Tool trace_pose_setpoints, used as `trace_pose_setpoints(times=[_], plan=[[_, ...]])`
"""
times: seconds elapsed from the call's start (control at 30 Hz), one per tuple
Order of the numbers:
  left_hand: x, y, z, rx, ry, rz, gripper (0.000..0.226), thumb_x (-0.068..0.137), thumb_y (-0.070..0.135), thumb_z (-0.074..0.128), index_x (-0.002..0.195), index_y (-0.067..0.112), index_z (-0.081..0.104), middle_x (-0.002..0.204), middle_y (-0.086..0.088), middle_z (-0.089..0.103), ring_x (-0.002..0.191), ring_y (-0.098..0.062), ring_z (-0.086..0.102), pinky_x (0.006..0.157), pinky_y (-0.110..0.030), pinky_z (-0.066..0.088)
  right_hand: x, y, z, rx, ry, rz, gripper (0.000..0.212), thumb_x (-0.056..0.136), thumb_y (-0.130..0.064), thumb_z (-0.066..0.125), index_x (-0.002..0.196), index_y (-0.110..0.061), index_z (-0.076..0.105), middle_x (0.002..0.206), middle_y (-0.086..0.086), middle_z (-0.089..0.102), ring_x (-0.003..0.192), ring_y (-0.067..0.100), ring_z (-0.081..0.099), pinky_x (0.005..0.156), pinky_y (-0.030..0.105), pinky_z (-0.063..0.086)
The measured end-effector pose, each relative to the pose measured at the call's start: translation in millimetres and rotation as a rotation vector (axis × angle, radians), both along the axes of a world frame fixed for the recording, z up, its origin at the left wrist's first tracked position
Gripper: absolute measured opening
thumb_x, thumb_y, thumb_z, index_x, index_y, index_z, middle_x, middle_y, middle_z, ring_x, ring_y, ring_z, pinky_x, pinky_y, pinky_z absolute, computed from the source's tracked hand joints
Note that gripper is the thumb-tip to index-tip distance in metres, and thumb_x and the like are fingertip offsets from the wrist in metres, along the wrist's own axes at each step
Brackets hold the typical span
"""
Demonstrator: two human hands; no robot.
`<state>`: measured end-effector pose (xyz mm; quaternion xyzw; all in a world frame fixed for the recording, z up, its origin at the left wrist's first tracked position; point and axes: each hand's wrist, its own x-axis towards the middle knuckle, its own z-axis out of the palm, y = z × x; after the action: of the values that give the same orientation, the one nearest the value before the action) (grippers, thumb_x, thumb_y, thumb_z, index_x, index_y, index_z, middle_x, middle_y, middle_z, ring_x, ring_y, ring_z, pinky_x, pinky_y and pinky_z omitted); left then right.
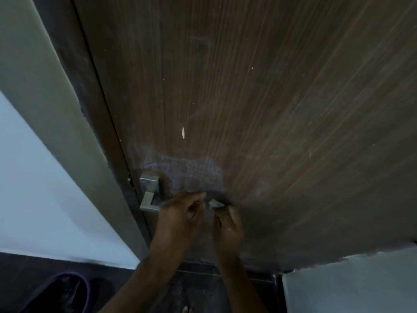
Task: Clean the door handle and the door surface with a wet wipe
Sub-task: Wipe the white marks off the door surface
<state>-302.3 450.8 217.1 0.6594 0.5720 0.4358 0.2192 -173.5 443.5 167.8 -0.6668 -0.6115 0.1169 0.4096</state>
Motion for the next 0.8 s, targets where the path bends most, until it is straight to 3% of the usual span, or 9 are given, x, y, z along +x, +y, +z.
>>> trace_pose_setpoints(times=[0.07, 0.13, 0.23, 0.43, 0.53, 0.6, 0.67, 0.73, 0.8], plan=[[-5.4, 0.0, -1.4, -0.003, -0.011, 0.027, 0.03, 0.079, 0.002, 0.078, 0.105, 0.018, 0.077, 0.098, 0.011, 0.073, 0.089, 0.033, 0.051, 0.077, 0.009, 0.034, -3.7, 4.9, 5.0, 0.124, -0.039, 0.027, 0.015, 0.09, -0.004, 0.071, 0.101, 0.004, 0.076, 0.106, 0.018, 0.074, 0.103, 0.029, 0.07, 0.09, 0.042, 0.058], [-9.1, -0.1, -1.9, 0.001, -0.007, 0.051, 0.031, 0.079, 0.001, 0.078, 0.105, 0.018, 0.078, 0.096, 0.017, 0.068, 0.089, 0.035, 0.048, 0.076, 0.01, 0.032, -4.5, 17.1, 22.0, 0.471, -0.15, 0.031, 0.012, 0.082, -0.001, 0.079, 0.093, 0.004, 0.078, 0.093, 0.015, 0.075, 0.087, 0.029, 0.072, 0.08, 0.036, 0.061], [-11.1, 0.2, -0.1, -0.003, -0.04, 0.073, 0.033, 0.079, 0.0, 0.078, 0.106, 0.018, 0.077, 0.096, 0.021, 0.062, 0.086, 0.033, 0.051, 0.074, 0.01, 0.033, 4.6, 37.0, 44.9, 0.723, -0.264, 0.031, 0.017, 0.085, -0.003, 0.078, 0.102, 0.0, 0.076, 0.1, 0.006, 0.072, 0.092, 0.023, 0.068, 0.088, 0.028, 0.056], [-14.7, -0.8, 1.1, -0.011, -0.133, 0.104, 0.031, 0.083, 0.004, 0.077, 0.109, 0.019, 0.077, 0.097, 0.024, 0.064, 0.087, 0.027, 0.055, 0.073, 0.007, 0.038, 42.3, 27.4, 6.5, 0.58, -0.829, 0.428, 0.028, 0.101, -0.006, 0.05, 0.099, -0.003, 0.078, 0.098, 0.013, 0.078, 0.11, 0.028, 0.056, 0.078, 0.039, 0.062], [-11.5, -1.8, -0.9, -0.041, -0.174, 0.1, 0.032, 0.083, 0.003, 0.076, 0.11, 0.02, 0.076, 0.1, 0.014, 0.07, 0.087, 0.025, 0.057, 0.074, 0.006, 0.039, 45.2, 46.8, 47.0, 0.758, -0.858, 0.431, 0.028, 0.097, -0.005, 0.065, 0.124, 0.0, 0.065, 0.115, 0.014, 0.073, 0.113, 0.031, 0.061, 0.092, 0.04, 0.058], [-9.2, -1.7, -0.1, -0.059, -0.212, 0.115, 0.032, 0.084, 0.004, 0.075, 0.111, 0.022, 0.076, 0.098, 0.02, 0.066, 0.087, 0.023, 0.058, 0.072, 0.006, 0.04, 37.2, 66.6, 84.3, 0.888, -0.691, 0.344, 0.045, 0.089, -0.003, 0.074, 0.132, -0.003, 0.06, 0.119, 0.009, 0.068, 0.11, 0.026, 0.064, 0.1, 0.033, 0.052], [-9.3, -0.4, 1.0, -0.066, -0.261, 0.144, 0.031, 0.087, 0.007, 0.073, 0.113, 0.024, 0.075, 0.099, 0.021, 0.066, 0.089, 0.017, 0.061, 0.07, 0.005, 0.042, 29.7, 74.0, 95.5, 0.866, -0.554, 0.344, 0.035, 0.095, -0.009, 0.069, 0.129, -0.009, 0.063, 0.116, 0.001, 0.064, 0.107, 0.017, 0.063, 0.096, 0.025, 0.051], [-11.8, 0.5, 1.6, -0.059, -0.307, 0.186, 0.031, 0.088, 0.009, 0.072, 0.114, 0.025, 0.074, 0.102, 0.016, 0.07, 0.09, 0.008, 0.064, 0.068, -0.001, 0.048, 28.4, 70.3, 80.4, 0.701, -0.65, 0.475, 0.025, 0.102, -0.013, 0.057, 0.126, -0.012, 0.063, 0.12, 0.001, 0.065, 0.108, 0.02, 0.063, 0.1, 0.03, 0.048], [-15.8, 0.0, 0.1, -0.042, -0.337, 0.242, 0.029, 0.088, 0.01, 0.072, 0.114, 0.023, 0.075, 0.104, 0.011, 0.073, 0.082, 0.002, 0.067, 0.067, -0.01, 0.055, 30.9, 59.3, 49.8, 0.614, -0.957, 0.623, 0.027, 0.097, -0.012, 0.051, 0.113, -0.011, 0.073, 0.114, 0.004, 0.073, 0.101, 0.025, 0.069, 0.097, 0.036, 0.043]])
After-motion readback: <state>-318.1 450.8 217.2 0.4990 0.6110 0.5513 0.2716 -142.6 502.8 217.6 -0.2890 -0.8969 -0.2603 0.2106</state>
